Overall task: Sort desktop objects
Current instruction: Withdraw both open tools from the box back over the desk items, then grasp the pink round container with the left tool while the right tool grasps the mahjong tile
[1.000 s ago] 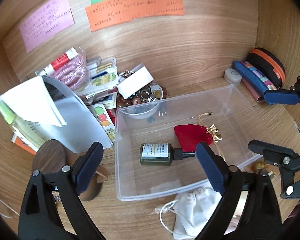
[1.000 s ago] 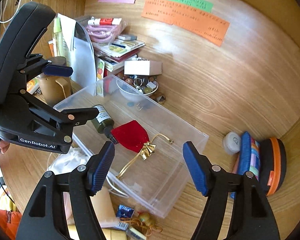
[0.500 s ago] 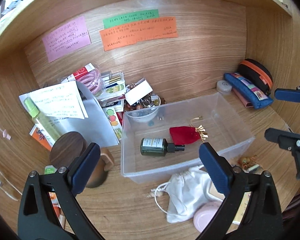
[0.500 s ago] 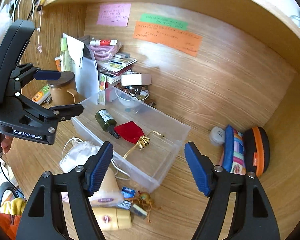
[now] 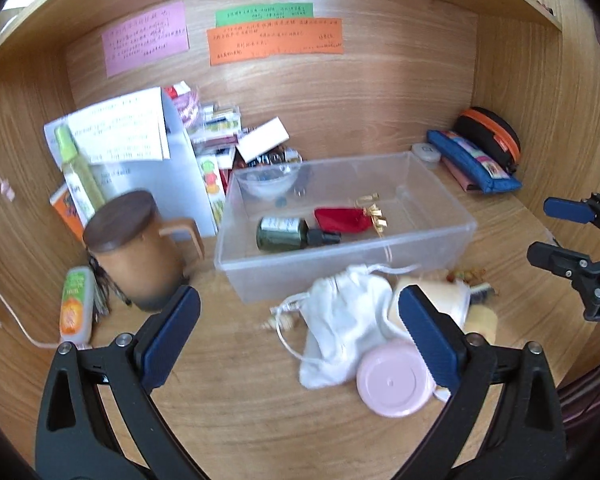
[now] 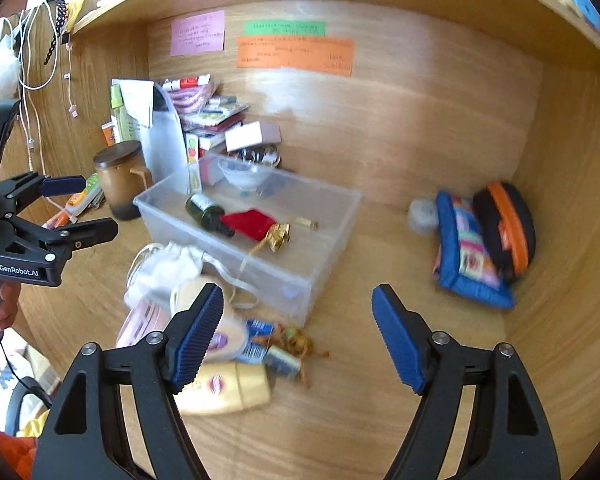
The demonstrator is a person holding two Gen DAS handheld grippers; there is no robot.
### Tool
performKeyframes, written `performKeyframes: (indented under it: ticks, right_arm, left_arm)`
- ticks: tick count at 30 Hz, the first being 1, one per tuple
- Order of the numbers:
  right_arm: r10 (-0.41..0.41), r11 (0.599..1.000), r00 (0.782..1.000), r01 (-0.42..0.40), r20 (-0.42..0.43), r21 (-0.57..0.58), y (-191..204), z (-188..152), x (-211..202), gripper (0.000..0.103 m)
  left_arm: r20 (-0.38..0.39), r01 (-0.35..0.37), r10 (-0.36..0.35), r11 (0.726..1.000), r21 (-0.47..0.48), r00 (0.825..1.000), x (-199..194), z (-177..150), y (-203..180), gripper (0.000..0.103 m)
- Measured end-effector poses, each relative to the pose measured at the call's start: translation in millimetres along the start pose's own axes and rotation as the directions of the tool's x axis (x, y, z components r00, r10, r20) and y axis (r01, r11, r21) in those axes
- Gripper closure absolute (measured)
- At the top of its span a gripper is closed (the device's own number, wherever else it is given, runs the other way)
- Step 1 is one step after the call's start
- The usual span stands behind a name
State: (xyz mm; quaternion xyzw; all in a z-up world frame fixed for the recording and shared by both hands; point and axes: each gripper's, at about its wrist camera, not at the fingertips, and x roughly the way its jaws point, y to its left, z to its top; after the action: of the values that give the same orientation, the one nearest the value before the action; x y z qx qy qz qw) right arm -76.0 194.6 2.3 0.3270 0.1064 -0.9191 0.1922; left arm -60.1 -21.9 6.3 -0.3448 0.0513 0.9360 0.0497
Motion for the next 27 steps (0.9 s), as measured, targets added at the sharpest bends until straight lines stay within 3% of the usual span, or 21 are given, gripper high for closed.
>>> performKeyframes:
  ticks: [9,20,22,27]
  right_arm:
    - [-0.019,1.000,0.998,0.021,-0.061,0.019,8,-43,12,0.029]
    - [0.008,0.999,0.994,-0.004,-0.110,0.035,-2,-61,29,0.032]
    - [0.022,0.999,0.993,-0.017,-0.119,0.042,-5,-63,34,0.036]
    - [0.076,0.996,0.986,-0.068,-0.145,0.059,-9,-63,47,0.059]
  left_arm:
    - [-0.075,0.062,-0.061,0.998,0.008,0.995,10,-36,-22,0.002]
    - [-0.176,0.159,-0.166,0.986,-0.055,0.970,31,-62,-38,0.002]
    - [-0.185,0.160,-0.168,0.985,-0.059,0.968,35,-62,-40,0.002]
    - [-0.202,0.180,-0.194,0.980,-0.086,0.960,45,-61,-43,0.002]
